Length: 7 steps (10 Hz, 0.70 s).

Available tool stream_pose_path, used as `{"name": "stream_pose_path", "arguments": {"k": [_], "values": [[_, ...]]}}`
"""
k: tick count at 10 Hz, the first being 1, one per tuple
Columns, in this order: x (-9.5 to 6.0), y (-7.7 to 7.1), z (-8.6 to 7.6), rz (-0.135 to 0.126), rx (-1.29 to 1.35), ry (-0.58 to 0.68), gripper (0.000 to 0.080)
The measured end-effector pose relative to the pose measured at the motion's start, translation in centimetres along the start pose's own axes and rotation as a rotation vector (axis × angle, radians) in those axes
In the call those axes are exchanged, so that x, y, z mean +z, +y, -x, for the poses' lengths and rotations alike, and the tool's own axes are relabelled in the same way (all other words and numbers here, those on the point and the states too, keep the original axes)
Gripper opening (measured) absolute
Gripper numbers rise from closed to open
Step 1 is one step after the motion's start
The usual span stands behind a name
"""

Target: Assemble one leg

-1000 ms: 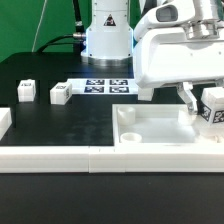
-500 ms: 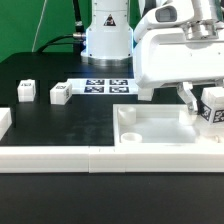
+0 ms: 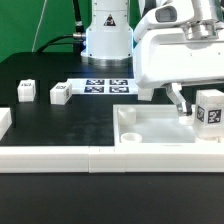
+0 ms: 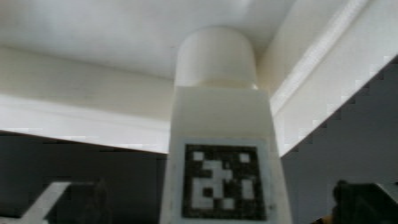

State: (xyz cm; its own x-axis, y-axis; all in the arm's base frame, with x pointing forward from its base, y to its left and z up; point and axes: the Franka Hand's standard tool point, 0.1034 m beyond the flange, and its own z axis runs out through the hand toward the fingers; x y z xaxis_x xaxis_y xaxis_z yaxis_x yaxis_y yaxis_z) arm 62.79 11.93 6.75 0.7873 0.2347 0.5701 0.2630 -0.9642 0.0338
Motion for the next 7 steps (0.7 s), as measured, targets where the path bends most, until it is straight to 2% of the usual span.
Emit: {"name": "stream_pose_path", "arguments": {"k": [4, 6, 7], "values": [[-0.1, 0.0, -0.1, -0.001, 0.0, -0.001, 0.0649], [-1.6, 0.1, -1.7, -0.007, -0.003, -0.018, 0.0649], [-1.8, -0.1, -1.9, -0.01, -0.005, -0.027, 0.0649]]}}
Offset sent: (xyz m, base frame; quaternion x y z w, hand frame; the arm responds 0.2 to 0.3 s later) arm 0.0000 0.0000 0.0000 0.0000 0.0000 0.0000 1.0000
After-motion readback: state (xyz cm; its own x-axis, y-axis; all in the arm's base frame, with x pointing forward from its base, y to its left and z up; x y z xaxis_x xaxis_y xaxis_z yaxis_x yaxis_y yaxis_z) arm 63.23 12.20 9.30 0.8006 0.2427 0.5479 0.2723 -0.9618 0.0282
